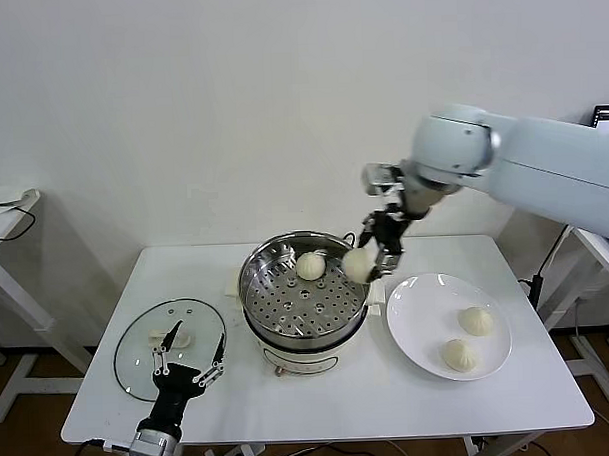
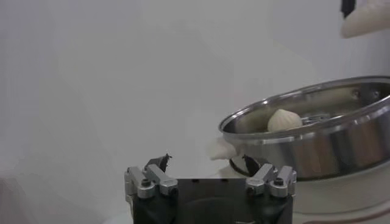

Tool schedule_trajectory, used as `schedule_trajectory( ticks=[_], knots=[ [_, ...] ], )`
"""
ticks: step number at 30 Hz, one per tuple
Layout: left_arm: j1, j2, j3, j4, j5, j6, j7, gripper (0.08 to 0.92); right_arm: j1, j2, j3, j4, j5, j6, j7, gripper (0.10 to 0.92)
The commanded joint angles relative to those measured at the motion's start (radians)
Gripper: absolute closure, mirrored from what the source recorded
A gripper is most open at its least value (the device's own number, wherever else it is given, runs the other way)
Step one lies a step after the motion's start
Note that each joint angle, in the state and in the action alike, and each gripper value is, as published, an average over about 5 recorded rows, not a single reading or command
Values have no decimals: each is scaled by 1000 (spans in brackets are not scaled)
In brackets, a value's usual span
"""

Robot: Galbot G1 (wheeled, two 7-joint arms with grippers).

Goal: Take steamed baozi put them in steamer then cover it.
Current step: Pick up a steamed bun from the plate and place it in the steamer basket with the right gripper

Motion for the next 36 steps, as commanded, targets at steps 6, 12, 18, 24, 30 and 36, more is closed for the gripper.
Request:
schedule_trajectory(
  ticks=[6, 12, 18, 24, 30, 36],
  knots=[
    [-2, 1, -9, 10, 0, -5, 2, 177, -144, 385, 65, -270, -31, -42, 14, 331],
    [-2, 1, -17, 20, 0, -9, 4, 177, -254, 473, 88, -417, -110, -21, -4, 330],
    [-6, 3, -18, 27, -1, -9, 5, 177, -336, 531, 105, -514, -169, -1, -13, 330],
    [-13, 4, -18, 36, -2, -9, 5, 177, -374, 567, 122, -590, -211, 18, -23, 330],
    [-18, 6, -16, 41, -2, -10, 6, 177, -394, 589, 141, -629, -229, 23, -22, 330],
    [-17, 5, -17, 42, -1, -12, 7, 177, -398, 602, 155, -652, -241, 27, -18, 325]
  ],
)
